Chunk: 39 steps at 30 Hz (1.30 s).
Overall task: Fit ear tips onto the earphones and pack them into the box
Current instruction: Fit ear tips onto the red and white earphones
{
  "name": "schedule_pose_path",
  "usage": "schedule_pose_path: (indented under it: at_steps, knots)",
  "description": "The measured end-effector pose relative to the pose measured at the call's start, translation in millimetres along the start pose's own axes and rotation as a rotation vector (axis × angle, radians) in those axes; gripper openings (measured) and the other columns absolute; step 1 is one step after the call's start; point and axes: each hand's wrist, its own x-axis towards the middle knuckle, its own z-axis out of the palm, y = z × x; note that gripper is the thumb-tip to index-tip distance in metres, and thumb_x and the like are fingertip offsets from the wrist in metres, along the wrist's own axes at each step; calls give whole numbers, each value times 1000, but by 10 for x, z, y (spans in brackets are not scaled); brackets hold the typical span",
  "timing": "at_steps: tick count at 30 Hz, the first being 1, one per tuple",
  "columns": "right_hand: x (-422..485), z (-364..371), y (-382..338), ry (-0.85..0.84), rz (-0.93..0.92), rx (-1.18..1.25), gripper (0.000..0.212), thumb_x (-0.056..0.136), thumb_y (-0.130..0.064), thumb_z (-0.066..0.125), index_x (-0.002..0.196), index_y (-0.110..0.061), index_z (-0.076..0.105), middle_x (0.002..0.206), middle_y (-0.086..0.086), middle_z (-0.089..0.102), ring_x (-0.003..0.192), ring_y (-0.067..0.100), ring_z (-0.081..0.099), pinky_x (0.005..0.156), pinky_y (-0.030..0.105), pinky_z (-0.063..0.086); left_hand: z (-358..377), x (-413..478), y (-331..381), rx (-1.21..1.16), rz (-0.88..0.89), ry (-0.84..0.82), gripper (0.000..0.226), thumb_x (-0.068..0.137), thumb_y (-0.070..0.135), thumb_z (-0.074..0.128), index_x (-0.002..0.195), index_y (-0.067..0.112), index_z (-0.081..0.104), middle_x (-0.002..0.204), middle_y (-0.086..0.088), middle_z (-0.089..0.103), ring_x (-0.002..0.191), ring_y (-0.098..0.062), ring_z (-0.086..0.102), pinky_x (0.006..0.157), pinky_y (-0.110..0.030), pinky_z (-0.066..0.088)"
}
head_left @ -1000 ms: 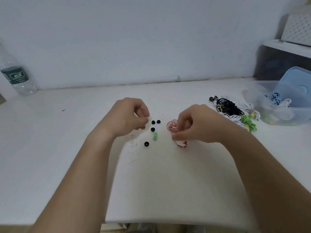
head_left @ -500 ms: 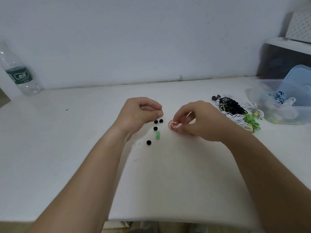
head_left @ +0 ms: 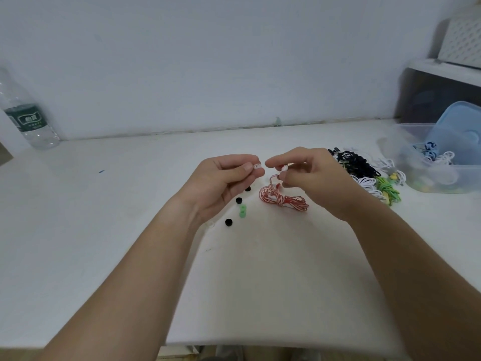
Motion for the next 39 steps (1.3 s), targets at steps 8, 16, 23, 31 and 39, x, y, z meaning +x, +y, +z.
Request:
schedule_pose_path:
  at_steps: [8, 16, 23, 31, 39]
  knots:
    - [-1, 25, -37, 21, -16, 91, 35, 91, 10, 52, 107, -10, 75, 93, 2, 75, 78, 7, 64, 68, 17, 51, 37, -7, -16, -4, -5, -5, 17, 92, -7, 60, 99, 4, 71, 88, -8, 76, 86, -21, 76, 71, -18, 58]
    - [15, -9, -11, 185, -21, 201, 32, 86, 4, 71, 112, -12, 67, 99, 10, 75, 85, 23, 75, 81, 31, 59, 35, 26, -47, 30, 56, 21, 17, 90, -6, 64, 96, 9, 71, 89, -5, 76, 83, -18, 73, 73, -20, 58]
    - [21, 19, 12, 140, -14, 249, 16, 88, 1, 71, 95, -13, 75, 88, 0, 75, 82, 21, 72, 82, 33, 59, 63, 33, -77, 39, 68, -5, 18, 89, -8, 64, 96, 7, 70, 87, -8, 76, 84, -18, 74, 74, -20, 58]
    - [13, 58, 4, 69, -33, 303, 18, 89, 5, 68, 94, -11, 74, 85, 9, 74, 81, 22, 72, 80, 31, 58, 92, 30, -77, 19, 82, -32, 20, 88, -10, 64, 94, 8, 69, 89, -9, 76, 81, -18, 75, 70, -20, 57]
    - [22, 47, 13, 103, -27, 304, 15, 89, 3, 69, 95, -10, 74, 88, 9, 73, 82, 23, 72, 80, 31, 58, 94, 22, -75, 34, 93, -46, 21, 86, -11, 65, 93, 8, 69, 89, -8, 76, 82, -18, 75, 70, -20, 56]
